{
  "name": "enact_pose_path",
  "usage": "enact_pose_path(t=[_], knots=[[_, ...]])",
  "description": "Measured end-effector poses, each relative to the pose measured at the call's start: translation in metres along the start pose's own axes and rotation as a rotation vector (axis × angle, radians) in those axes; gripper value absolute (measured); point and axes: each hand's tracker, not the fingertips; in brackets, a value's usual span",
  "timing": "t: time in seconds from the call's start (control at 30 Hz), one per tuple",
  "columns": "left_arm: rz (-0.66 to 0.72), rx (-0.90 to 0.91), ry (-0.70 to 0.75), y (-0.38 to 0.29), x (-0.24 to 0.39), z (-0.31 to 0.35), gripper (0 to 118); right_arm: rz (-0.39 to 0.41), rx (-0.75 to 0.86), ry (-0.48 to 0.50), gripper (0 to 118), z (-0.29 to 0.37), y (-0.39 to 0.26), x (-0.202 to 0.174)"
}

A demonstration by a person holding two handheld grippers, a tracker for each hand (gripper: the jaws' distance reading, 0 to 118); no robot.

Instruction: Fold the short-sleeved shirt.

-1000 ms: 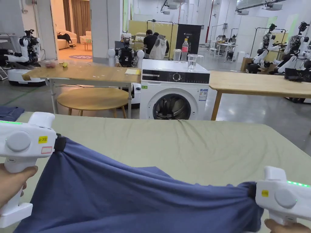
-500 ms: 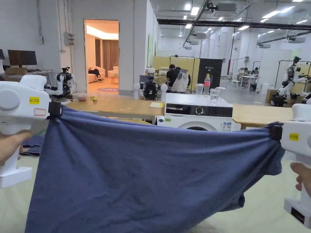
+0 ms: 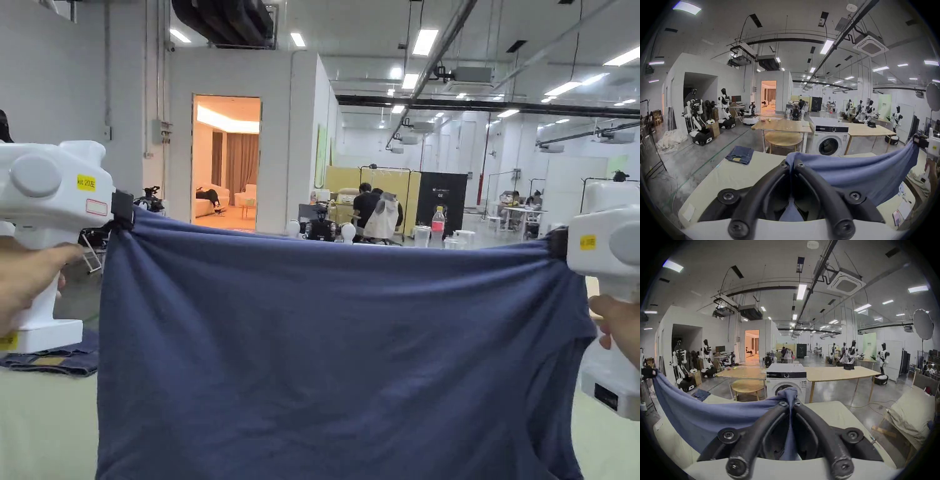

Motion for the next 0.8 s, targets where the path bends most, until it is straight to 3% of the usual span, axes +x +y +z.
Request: enact_pose_path(t=[0.43, 0.8], knots=[[-0.019, 0.024, 0.015, 0.035, 0.021, -0.065, 0, 0.089, 0.099, -0.077, 0, -0.058, 0.046, -0.005], [-0.013, -0.062, -0.019, -0.05, 0.017, -0.053, 0, 0.129, 0.036, -0.079, 0, -0.029, -0.026, 0.003]])
